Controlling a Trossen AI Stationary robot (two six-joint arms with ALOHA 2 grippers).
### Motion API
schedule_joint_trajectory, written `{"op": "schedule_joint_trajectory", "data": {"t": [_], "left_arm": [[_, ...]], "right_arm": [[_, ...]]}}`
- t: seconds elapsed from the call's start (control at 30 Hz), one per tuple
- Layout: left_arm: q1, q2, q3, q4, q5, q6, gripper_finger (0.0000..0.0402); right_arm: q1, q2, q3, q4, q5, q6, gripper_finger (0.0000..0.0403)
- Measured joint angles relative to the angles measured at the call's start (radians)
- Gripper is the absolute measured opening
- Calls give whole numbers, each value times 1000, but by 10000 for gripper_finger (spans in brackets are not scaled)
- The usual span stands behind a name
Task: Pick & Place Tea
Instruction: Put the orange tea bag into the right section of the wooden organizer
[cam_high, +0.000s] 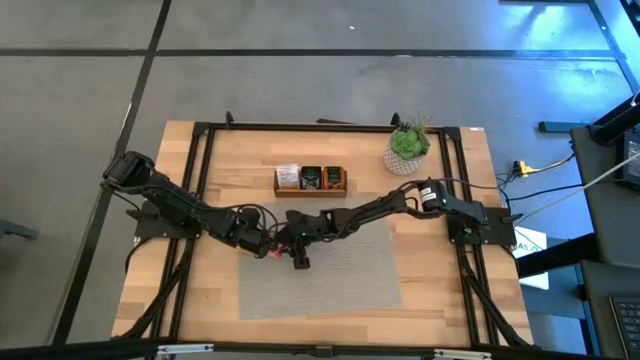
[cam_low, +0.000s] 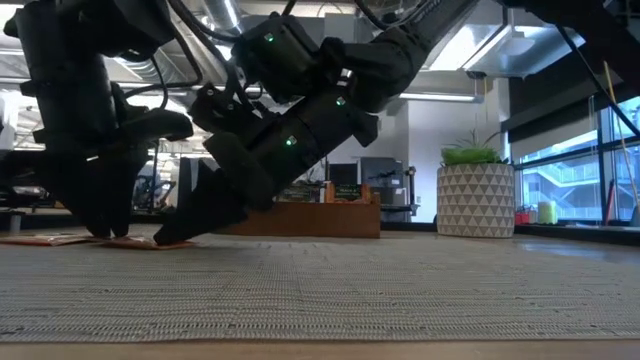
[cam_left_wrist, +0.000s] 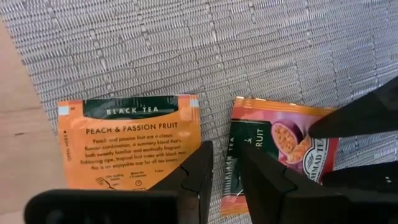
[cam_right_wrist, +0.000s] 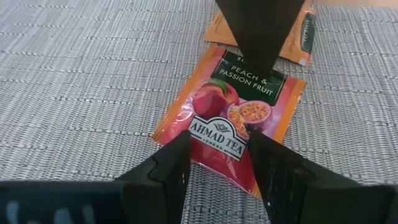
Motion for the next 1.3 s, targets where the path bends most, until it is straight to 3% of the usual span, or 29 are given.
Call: {"op": "schedule_joint_trajectory", "data": {"t": [0.4, 0.83, 1.3], "left_arm": [[0, 37, 3, 37, 27, -20, 72], [-6, 24, -4, 95, -17, 68, 73], [-40, 19, -2, 86, -28, 8, 72]], "right_arm": [[5, 0, -5, -11, -2, -25, 167], [7, -1, -7, -15, 36, -58, 167], [7, -1, -6, -18, 53, -104, 167]]}}
